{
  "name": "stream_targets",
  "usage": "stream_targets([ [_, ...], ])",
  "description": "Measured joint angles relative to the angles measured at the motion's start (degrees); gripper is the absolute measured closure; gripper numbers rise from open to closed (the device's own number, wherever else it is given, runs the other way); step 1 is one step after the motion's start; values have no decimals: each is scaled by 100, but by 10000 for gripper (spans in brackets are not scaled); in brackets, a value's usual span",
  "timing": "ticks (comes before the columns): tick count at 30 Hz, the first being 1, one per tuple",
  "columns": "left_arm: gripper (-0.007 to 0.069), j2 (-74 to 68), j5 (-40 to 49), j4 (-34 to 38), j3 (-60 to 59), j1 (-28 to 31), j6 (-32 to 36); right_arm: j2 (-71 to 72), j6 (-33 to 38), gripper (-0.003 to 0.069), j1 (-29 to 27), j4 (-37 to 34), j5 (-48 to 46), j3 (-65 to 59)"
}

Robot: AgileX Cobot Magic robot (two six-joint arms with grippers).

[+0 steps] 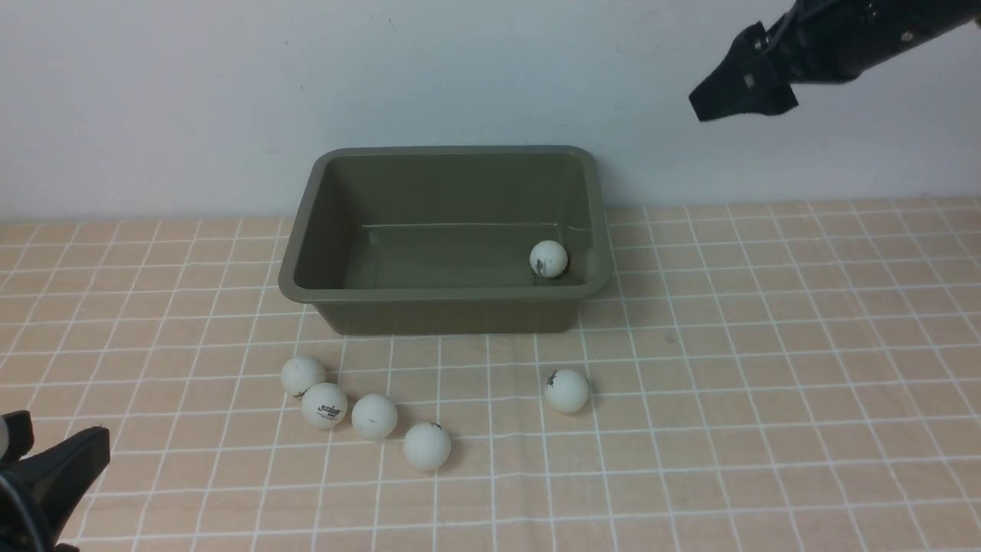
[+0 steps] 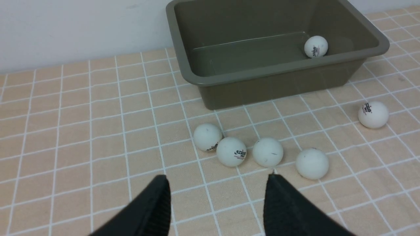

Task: Put the table tennis balls into the box on the light coffee tablecloth.
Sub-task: 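Reach for and grasp a ping pong ball on the table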

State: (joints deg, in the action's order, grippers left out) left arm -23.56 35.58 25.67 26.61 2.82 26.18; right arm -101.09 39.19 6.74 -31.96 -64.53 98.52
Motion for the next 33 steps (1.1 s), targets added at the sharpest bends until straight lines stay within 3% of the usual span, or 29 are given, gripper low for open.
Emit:
stream_targets([
  [5,306,0,0,0,0,0,0,257,-248,165,12,-300,20,-999],
  [10,306,0,0,5,0,0,0,469,-55,168,184,-809,583,-2201],
  [14,306,0,0,5,0,0,0,588,97,170,536,-1078,1073,-2913],
  [16,306,0,0,5,0,0,0,620,162,171,991,-1153,1649,-3359],
  [24,306,0,13,5,0,0,0,472,-31,171,2236,-758,3523,-3746],
  [33,306,0,175,5,0,0,0,-231,-1166,171,2339,-185,4274,-3746],
])
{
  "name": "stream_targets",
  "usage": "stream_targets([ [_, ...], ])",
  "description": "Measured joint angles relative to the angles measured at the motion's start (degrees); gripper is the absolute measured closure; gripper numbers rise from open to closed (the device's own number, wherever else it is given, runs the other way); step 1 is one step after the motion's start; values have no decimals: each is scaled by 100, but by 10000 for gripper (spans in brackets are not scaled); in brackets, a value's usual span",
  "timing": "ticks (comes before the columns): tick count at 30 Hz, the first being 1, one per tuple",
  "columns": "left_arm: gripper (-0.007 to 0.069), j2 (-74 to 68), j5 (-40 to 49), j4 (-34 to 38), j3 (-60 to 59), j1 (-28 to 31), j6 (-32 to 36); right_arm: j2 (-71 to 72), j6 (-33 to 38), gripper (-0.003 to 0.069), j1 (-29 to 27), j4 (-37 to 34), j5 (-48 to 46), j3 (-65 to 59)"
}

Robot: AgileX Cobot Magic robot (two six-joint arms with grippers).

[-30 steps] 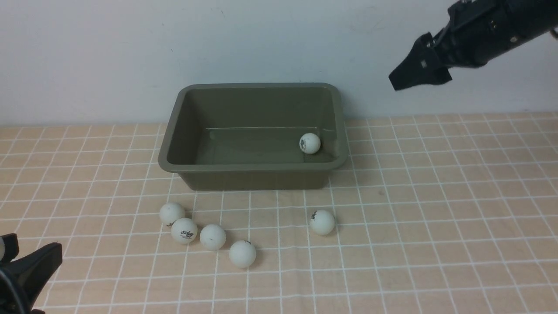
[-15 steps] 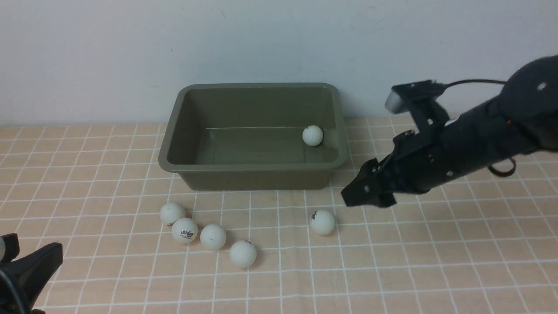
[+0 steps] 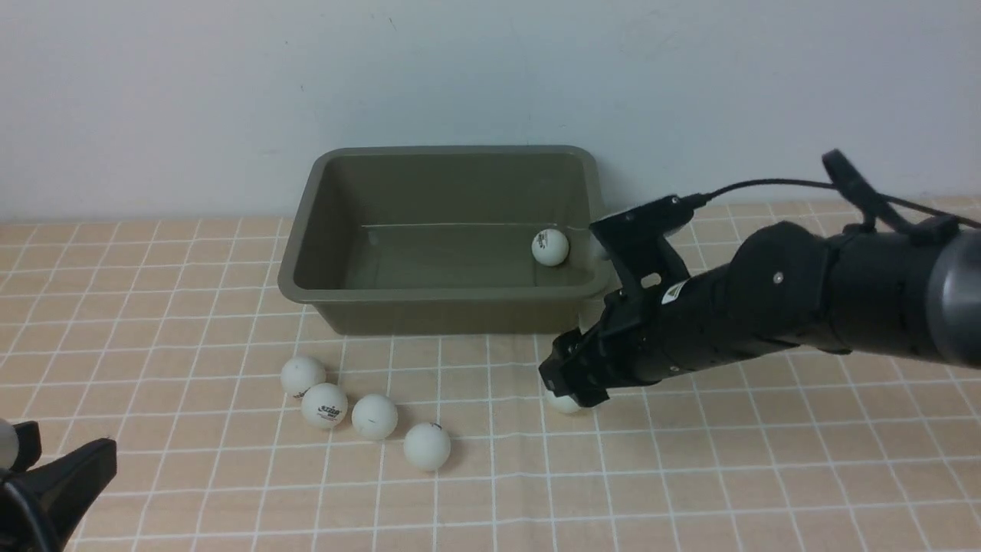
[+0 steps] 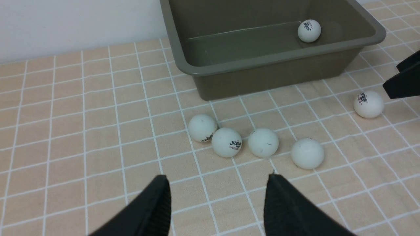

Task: Put the table tennis balls into the box on the light coffee tablecloth.
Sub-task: 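Reach for and grasp a ping pong ball on the table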

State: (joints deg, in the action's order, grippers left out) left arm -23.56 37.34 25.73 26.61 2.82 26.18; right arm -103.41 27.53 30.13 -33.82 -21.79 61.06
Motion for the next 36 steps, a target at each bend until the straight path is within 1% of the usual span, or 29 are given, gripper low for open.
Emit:
stream_targets([
  [6,306,0,10,0,0,0,0,-299,-52,171,0,45,212,0],
  [10,306,0,10,0,0,0,0,-437,-18,171,0,-133,333,0],
  [18,306,0,10,0,0,0,0,-517,65,174,0,-228,660,0],
  [22,306,0,10,0,0,0,0,-641,76,175,6,-327,679,0],
  [29,306,0,10,0,0,0,0,-840,301,179,234,-401,778,0],
  [31,306,0,10,0,0,0,0,-903,320,205,280,-401,826,0],
  [34,306,0,15,0,0,0,0,-941,324,300,286,-416,1002,0],
  [36,306,0,15,0,0,0,0,-934,331,296,286,-369,1086,0],
])
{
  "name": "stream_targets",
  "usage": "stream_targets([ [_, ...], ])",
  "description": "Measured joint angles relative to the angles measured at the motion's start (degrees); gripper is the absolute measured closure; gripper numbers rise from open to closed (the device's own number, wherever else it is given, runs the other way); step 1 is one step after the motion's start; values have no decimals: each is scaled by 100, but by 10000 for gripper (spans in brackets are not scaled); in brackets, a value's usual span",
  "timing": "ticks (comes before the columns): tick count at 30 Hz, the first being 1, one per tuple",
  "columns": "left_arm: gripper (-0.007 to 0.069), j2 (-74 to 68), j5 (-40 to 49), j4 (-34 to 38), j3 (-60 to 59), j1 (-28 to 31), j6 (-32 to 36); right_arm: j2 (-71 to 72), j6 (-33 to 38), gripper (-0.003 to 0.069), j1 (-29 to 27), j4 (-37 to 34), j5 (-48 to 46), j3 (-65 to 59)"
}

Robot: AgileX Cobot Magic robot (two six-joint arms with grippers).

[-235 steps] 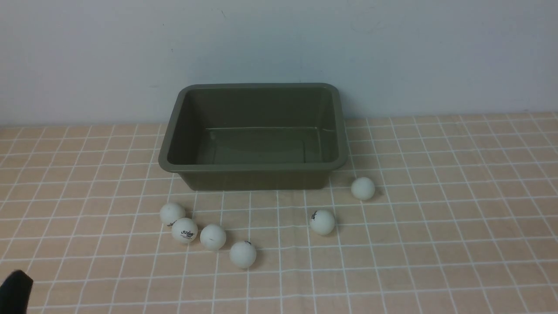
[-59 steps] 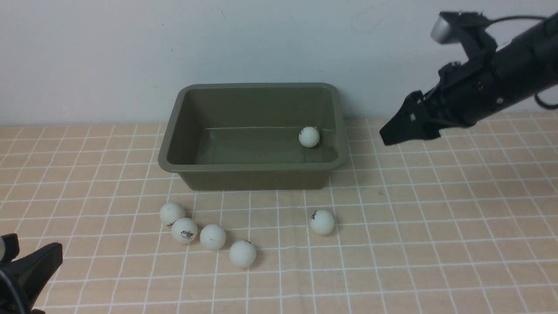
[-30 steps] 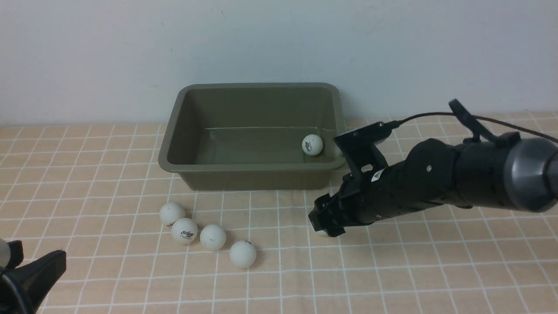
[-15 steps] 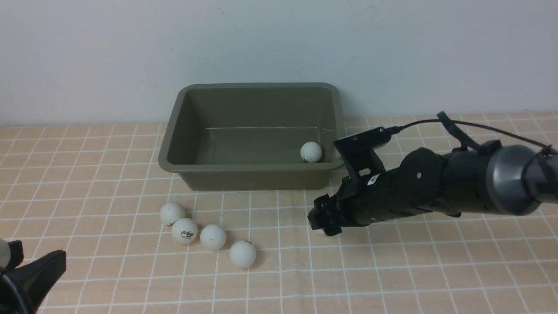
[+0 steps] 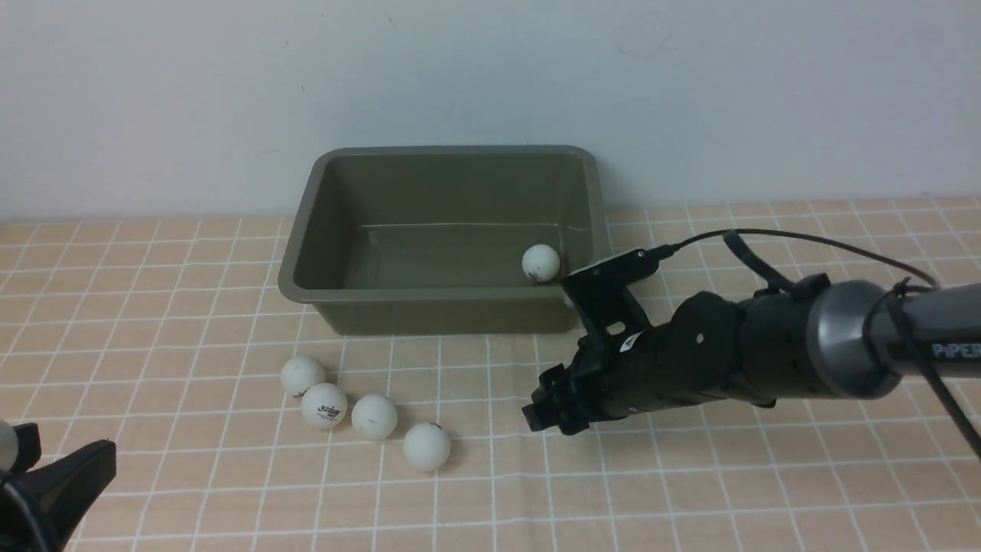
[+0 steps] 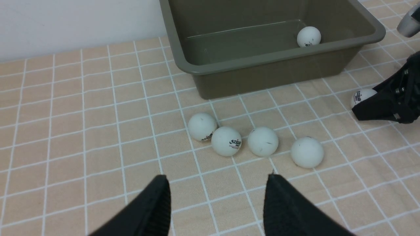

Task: Put the table tennis balls into the box on the light coffee tablecloth.
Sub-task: 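Reach for and grasp a ping pong ball on the table, then release the ping pong ball into the bin and lift the gripper away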

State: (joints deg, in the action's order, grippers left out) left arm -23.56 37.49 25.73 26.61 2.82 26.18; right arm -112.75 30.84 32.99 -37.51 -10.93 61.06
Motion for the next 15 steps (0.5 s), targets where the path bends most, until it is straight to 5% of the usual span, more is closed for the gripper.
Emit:
stream_targets([
  [6,306,0,50,0,0,0,0,303,12,295,-73,468,-205,0],
  [15,306,0,103,0,0,0,0,1404,171,295,-603,1080,-2025,0],
])
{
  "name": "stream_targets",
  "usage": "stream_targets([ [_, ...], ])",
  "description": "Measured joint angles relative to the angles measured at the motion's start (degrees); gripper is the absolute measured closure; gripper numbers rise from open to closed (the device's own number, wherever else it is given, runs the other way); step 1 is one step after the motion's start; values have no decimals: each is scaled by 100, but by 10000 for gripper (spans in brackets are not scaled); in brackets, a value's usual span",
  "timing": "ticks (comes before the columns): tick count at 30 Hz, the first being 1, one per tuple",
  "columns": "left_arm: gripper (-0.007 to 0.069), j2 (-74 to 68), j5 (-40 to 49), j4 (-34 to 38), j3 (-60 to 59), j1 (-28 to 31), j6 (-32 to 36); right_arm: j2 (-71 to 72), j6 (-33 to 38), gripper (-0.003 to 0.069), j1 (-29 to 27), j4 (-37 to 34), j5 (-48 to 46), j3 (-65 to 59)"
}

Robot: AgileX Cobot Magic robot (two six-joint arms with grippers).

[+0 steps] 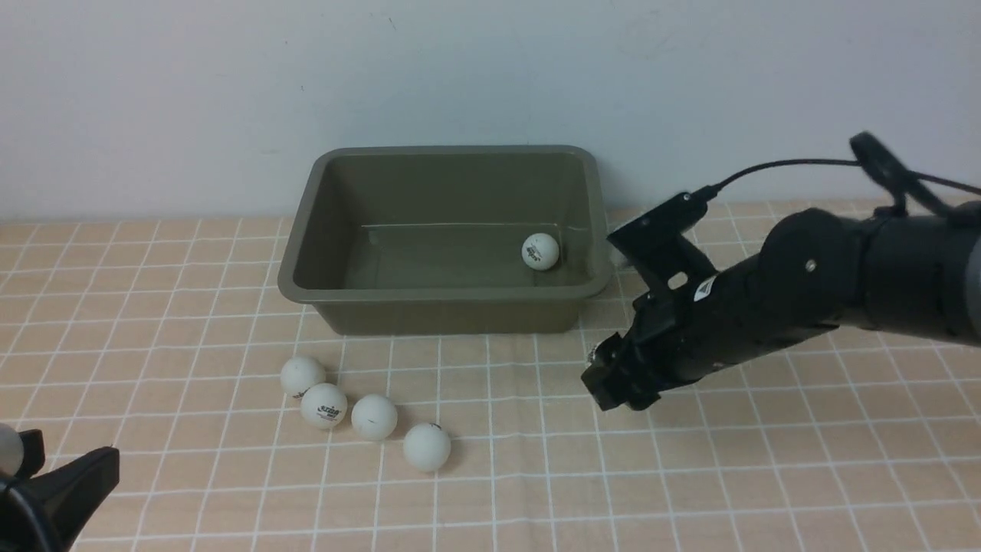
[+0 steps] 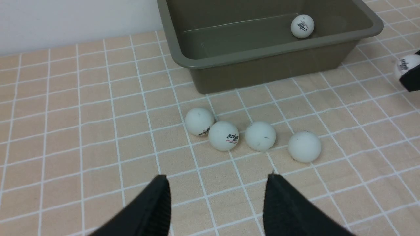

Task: Put the table tennis balls into the box on the light coffee tablecloth.
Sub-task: 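Release the ping pong ball into the bin and lift the gripper away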

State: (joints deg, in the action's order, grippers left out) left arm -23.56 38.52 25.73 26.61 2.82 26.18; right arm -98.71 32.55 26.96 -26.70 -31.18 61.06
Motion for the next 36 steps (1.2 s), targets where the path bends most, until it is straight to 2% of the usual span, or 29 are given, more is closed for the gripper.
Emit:
stream_targets([
  [3,306,0,5,0,0,0,0,347,346,295,11,-61,-280,146],
  [7,306,0,5,18,0,0,0,350,665,295,11,-217,-211,690],
  [14,306,0,5,120,0,0,0,-578,933,295,11,-405,-114,2059],
  [19,306,0,5,126,0,0,0,-1371,1429,295,11,-411,-261,2813],
  [26,306,0,5,126,0,0,0,-1775,1881,284,11,-499,86,3142],
  [27,306,0,10,126,0,0,0,-1784,1898,262,11,-529,167,3141],
  [31,306,0,10,126,0,0,0,-1785,1914,96,11,-624,321,3148],
  [33,306,0,16,131,0,0,0,-1758,1916,67,11,-583,323,3148],
  [36,306,0,138,220,0,0,0,-1582,1851,68,-2,-351,316,3148],
])
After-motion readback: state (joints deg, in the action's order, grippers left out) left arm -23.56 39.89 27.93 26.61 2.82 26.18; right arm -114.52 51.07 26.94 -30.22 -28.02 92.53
